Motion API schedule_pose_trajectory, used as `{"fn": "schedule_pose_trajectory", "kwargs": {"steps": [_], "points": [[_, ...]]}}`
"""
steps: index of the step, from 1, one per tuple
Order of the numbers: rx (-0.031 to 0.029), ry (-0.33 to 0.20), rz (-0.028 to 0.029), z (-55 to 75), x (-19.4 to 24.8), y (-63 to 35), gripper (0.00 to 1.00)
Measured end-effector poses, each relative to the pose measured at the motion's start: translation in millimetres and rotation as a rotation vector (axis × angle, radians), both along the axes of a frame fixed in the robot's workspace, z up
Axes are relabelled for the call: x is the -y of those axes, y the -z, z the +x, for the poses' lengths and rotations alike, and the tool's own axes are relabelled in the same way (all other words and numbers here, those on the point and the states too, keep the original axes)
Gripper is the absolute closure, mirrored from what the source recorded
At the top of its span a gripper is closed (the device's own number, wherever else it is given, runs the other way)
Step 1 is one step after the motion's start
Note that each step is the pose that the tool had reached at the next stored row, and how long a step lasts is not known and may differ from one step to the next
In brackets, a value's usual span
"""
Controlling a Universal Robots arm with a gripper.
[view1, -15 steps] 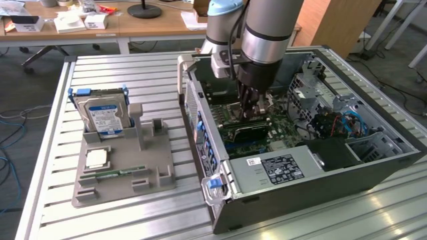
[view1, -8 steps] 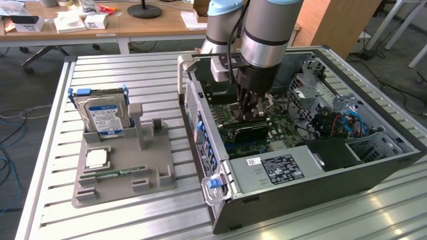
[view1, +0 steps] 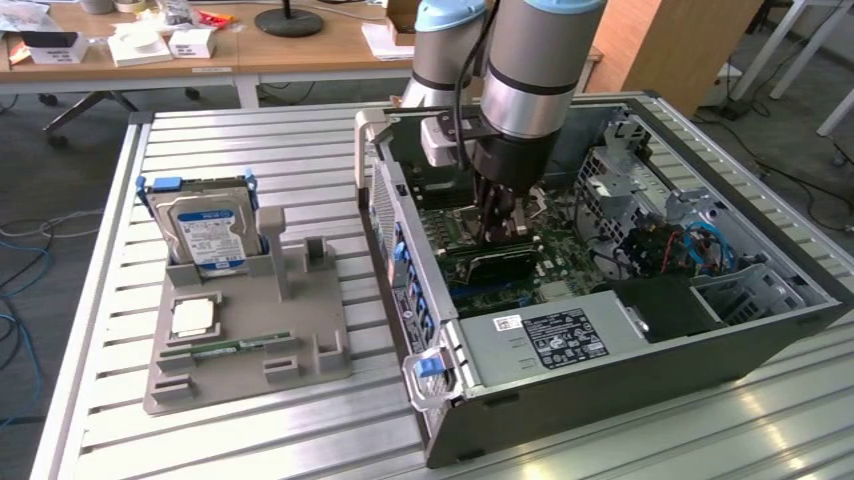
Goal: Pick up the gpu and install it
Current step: 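Press down on the gpu until it lock into place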
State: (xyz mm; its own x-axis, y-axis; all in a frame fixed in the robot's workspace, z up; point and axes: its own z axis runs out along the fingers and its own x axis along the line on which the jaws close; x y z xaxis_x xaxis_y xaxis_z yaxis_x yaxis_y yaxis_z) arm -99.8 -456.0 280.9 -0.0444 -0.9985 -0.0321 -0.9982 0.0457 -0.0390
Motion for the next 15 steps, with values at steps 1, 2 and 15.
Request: {"fn": "schedule_pose_trajectory", "kwargs": {"steps": [1, 2, 15], "points": [[0.0, 0.0, 0.0, 0.0, 0.0, 0.0, 0.9], [0.0, 0.0, 0.0, 0.0, 0.0, 0.1, 0.9], [0.0001, 0.0, -0.0015, -0.4, -2.9, 5.3, 0.9]]}}
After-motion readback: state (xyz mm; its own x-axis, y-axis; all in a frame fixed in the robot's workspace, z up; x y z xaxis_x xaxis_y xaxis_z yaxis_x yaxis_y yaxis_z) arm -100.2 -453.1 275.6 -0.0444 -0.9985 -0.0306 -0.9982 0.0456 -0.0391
